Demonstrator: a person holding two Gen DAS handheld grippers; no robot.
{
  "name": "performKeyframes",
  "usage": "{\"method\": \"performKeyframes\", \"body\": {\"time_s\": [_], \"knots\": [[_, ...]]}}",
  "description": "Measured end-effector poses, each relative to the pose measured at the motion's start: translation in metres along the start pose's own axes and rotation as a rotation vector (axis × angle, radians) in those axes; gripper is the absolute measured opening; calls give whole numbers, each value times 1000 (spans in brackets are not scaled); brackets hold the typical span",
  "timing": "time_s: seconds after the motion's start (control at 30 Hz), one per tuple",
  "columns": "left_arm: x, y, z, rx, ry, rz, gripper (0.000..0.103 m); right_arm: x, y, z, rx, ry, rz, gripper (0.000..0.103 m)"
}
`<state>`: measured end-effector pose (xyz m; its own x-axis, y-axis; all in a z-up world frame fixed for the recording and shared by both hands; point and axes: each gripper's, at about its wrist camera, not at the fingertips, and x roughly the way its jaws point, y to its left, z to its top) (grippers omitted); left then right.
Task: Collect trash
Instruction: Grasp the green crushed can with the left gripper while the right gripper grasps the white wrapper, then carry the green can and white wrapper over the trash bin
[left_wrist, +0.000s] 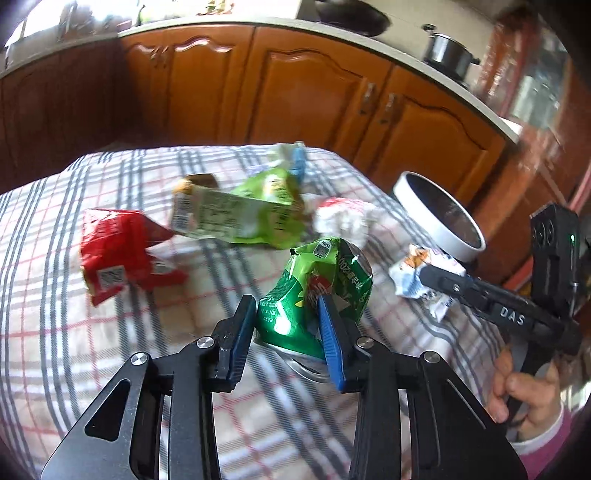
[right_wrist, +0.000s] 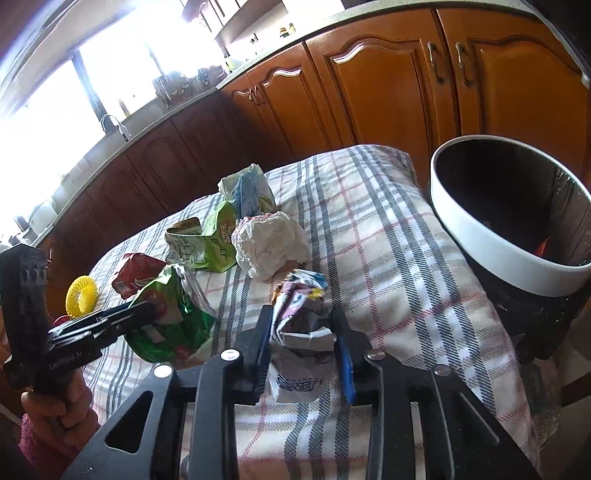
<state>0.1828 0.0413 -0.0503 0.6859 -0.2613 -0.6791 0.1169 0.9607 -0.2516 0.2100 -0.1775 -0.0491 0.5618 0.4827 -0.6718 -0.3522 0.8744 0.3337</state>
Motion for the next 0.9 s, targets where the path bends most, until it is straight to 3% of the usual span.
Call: {"method": "performKeyframes", "body": {"time_s": [0.3, 0.9], "knots": [[-10, -39, 6, 26, -39, -70, 32, -36, -9, -1, 4, -54, -3, 28], [9, -100, 32, 88, -62, -114, 32, -87, -67, 6, 81, -140, -75, 27]]}}
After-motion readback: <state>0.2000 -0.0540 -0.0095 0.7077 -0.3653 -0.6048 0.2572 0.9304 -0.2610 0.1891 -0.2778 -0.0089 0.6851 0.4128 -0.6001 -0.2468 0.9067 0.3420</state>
